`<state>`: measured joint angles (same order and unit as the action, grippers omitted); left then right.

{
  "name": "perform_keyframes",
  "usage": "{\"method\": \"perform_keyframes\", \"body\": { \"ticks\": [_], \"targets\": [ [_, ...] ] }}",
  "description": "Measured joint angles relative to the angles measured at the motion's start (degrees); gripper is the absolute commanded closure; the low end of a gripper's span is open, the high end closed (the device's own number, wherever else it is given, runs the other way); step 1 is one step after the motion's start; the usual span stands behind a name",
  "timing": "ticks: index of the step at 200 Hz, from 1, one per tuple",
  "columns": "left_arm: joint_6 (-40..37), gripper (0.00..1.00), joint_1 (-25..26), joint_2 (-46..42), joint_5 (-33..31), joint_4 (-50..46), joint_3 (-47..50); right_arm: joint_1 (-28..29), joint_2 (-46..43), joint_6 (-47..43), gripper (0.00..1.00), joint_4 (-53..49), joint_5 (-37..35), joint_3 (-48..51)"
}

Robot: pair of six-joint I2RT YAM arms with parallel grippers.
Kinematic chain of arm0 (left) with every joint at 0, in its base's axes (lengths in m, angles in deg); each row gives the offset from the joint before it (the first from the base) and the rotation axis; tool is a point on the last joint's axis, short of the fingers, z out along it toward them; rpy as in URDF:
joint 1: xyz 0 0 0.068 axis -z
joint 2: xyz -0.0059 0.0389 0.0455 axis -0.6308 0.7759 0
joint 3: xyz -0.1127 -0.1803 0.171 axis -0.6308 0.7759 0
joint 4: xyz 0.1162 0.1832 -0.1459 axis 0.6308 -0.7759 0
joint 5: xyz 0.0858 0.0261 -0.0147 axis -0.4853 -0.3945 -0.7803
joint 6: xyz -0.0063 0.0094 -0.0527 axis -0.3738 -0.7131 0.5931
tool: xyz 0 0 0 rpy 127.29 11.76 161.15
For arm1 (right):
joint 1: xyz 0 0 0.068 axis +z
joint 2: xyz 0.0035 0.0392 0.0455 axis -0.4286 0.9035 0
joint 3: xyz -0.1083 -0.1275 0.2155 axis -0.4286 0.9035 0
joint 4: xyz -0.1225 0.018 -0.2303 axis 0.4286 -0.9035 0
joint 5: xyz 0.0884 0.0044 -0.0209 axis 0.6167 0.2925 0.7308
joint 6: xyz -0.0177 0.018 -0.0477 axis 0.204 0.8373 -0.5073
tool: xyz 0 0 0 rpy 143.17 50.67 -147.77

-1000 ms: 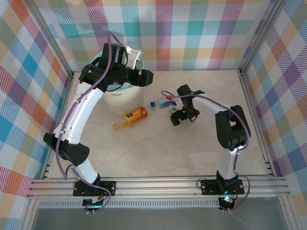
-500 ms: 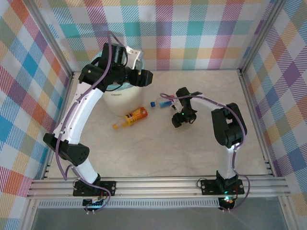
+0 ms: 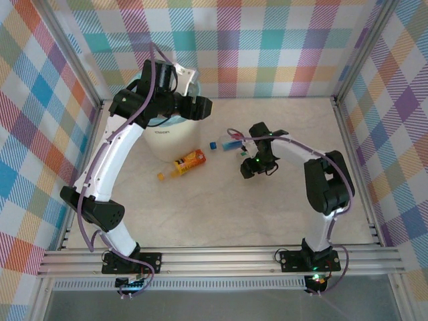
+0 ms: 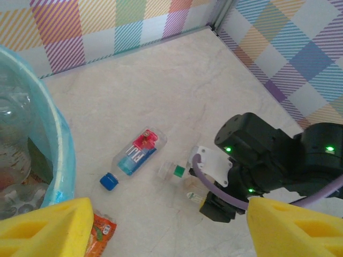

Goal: Put the plastic bottles in the bin

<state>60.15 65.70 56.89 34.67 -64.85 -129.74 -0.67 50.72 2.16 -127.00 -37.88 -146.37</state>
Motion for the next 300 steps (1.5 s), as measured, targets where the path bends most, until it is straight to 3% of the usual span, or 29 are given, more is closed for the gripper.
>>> {"method": "perform_keyframes", "body": {
  "ticks": [137,300],
  "targets": [
    [1.1,0.24,0.0,0.0,-0.3,0.8,0.0,0.0,-12.9,4.8,0.42,3.2,6.8,5.9],
    [4.7,0.24,0.0,0.8,4.0,2.8,-0.9,0.0,-25.9,8.5,0.45,10.5,21.8,8.1]
  ]
}}
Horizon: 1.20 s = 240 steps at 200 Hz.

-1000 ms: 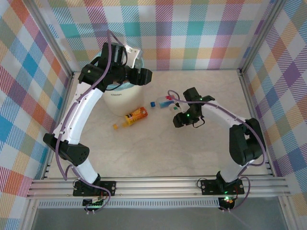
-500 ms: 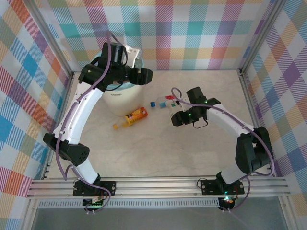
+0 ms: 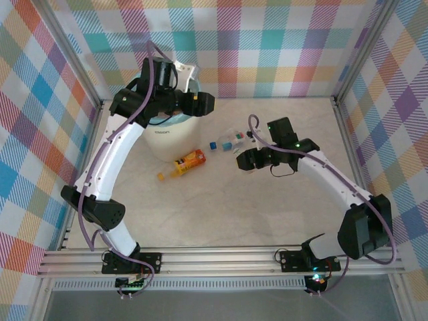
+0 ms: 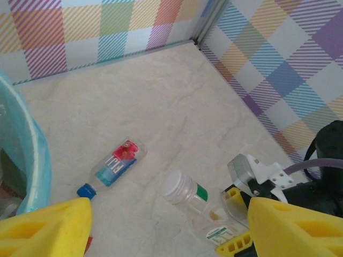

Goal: Put the plastic bottles in the bin

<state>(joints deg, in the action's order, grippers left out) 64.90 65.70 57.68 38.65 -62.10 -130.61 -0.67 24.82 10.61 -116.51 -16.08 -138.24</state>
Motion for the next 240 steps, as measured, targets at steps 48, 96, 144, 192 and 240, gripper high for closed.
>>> {"method": "perform_keyframes", "body": {
  "ticks": [48,96,144,192,240],
  "targets": [
    [4.5,0.23,0.0,2.6,6.4,3.7,-0.2,0.0,-2.7,2.3,0.45,3.9,4.0,0.0],
    [8.2,0.24,0.8,6.0,12.0,4.2,-0.2,0.0,-5.4,5.4,0.45,10.4,7.6,0.4],
    [12.7,0.33,2.2,7.7,16.9,4.8,-0.2,0.0,-7.9,7.5,0.45,16.7,9.6,1.3],
    [15.8,0.42,4.0,8.9,21.3,6.6,-0.2,0.1,-7.9,8.2,0.44,18.9,10.4,1.6],
    [16.6,0.69,4.3,9.9,21.8,6.7,-0.3,0.1,-8.1,8.5,0.36,19.7,9.7,2.6]
  ]
}}
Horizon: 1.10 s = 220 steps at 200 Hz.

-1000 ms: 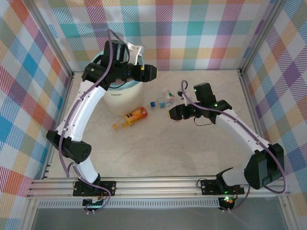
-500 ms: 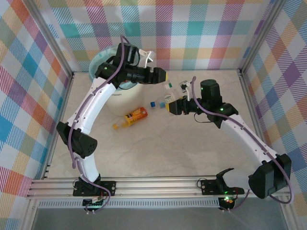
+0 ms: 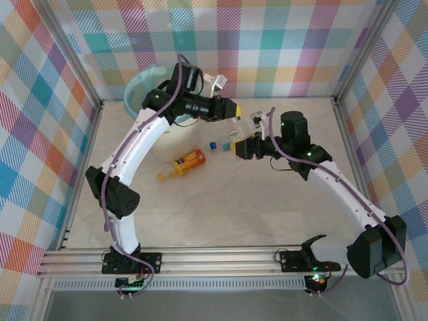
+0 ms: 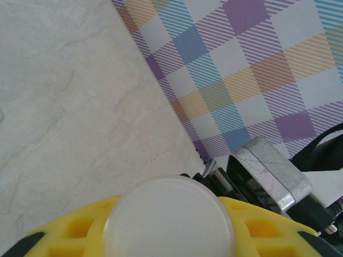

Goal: Put the plastic bottles in the bin

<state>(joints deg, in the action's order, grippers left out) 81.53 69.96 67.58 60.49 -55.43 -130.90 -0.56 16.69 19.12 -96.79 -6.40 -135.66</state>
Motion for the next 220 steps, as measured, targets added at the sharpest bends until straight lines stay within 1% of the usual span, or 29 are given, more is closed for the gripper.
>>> {"method": "perform_keyframes", "body": {
  "ticks": [12,21,39,47,52,70,95,117,151,175,193,220],
  "targets": [
    [-0.1,0.71,0.0,0.1,0.0,0.0,-0.3,0.0,0.0,0.1,0.32,0.0,-0.2,0.0],
    [-0.3,0.75,0.2,0.1,-0.2,-0.4,-0.7,0.0,0.0,0.2,0.29,0.0,-0.6,0.0],
    [-0.5,0.89,0.3,0.2,-1.0,-1.4,-2.3,0.0,0.0,1.1,0.15,0.0,-1.4,0.0],
    [-0.5,0.97,0.2,0.3,-1.4,-1.7,-3.5,0.0,0.0,1.2,0.10,-0.1,-1.7,0.0],
    [-0.5,1.00,0.2,0.3,-1.8,-1.8,-4.2,0.0,0.0,1.4,0.07,-0.1,-2.0,0.0],
    [-0.6,1.00,-0.1,0.4,-3.4,-3.0,-7.8,0.0,-0.1,1.4,0.00,-0.1,-2.9,0.0],
    [-1.5,1.00,-1.0,0.0,-6.8,-3.1,-11.8,0.0,-2.0,1.5,0.00,-0.1,-4.7,0.0],
    [-2.3,1.00,-3.4,-1.8,-12.1,-3.5,-12.4,0.0,-5.2,1.3,0.00,-0.1,-6.1,0.3],
    [-3.7,1.00,-9.6,-4.9,-22.9,-4.5,-13.6,0.0,-7.1,0.9,0.01,-0.1,-7.1,0.3],
    [-4.8,1.00,-14.3,-7.1,-29.0,-4.3,-14.4,0.0,-7.1,0.9,0.00,-0.5,-7.5,0.4],
    [-5.1,1.00,-17.7,-8.3,-32.0,-4.3,-14.9,0.0,-7.0,0.9,0.00,-0.9,-7.6,0.4],
    [-5.4,1.00,-21.9,-7.8,-34.3,-4.7,-17.5,0.0,-6.8,0.9,0.00,-1.1,-7.7,0.5]
  ]
}}
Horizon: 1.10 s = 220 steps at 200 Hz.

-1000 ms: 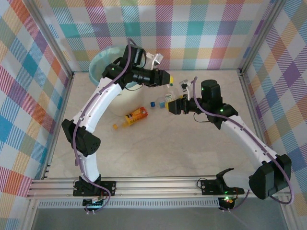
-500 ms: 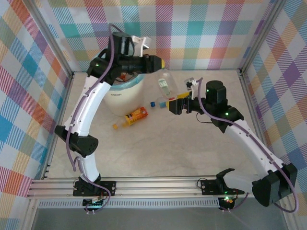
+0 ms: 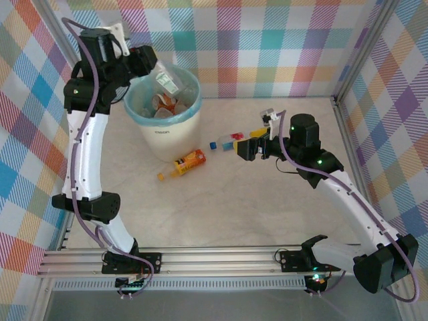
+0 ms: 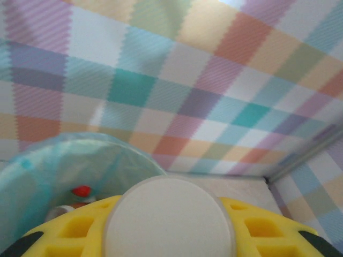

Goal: Put the plastic bottles in the bin

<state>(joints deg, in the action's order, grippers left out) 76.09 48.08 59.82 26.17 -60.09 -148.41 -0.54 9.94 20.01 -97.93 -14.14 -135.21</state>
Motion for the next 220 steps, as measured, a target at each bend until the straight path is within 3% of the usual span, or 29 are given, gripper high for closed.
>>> {"method": "perform_keyframes", "body": {
  "ticks": [32,78,141,179,207,220],
  "targets": [
    [-2.2,1.00,-1.9,3.6,-3.3,-2.6,-5.7,0.0,0.1,0.0,0.00,-0.6,-0.3,0.1],
    [-7.7,1.00,-2.0,8.9,-7.8,-6.3,-5.9,0.0,0.1,0.0,0.00,-1.5,-0.4,0.1],
    [-12.5,1.00,-2.0,14.2,-8.8,-9.7,-5.9,0.0,0.2,0.7,0.00,-1.6,-1.1,0.3],
    [-13.4,0.76,-2.0,14.3,-7.7,-10.0,-6.0,0.0,0.3,0.9,0.00,-2.2,-1.9,0.3],
    [-13.5,0.40,-2.0,14.5,-7.0,-10.0,-6.1,0.0,0.9,1.3,0.01,-2.6,-1.9,0.3],
    [-13.8,0.32,-2.0,14.8,-6.6,-10.9,-6.1,0.0,1.2,1.4,0.00,-2.8,-1.9,0.3]
  ]
}}
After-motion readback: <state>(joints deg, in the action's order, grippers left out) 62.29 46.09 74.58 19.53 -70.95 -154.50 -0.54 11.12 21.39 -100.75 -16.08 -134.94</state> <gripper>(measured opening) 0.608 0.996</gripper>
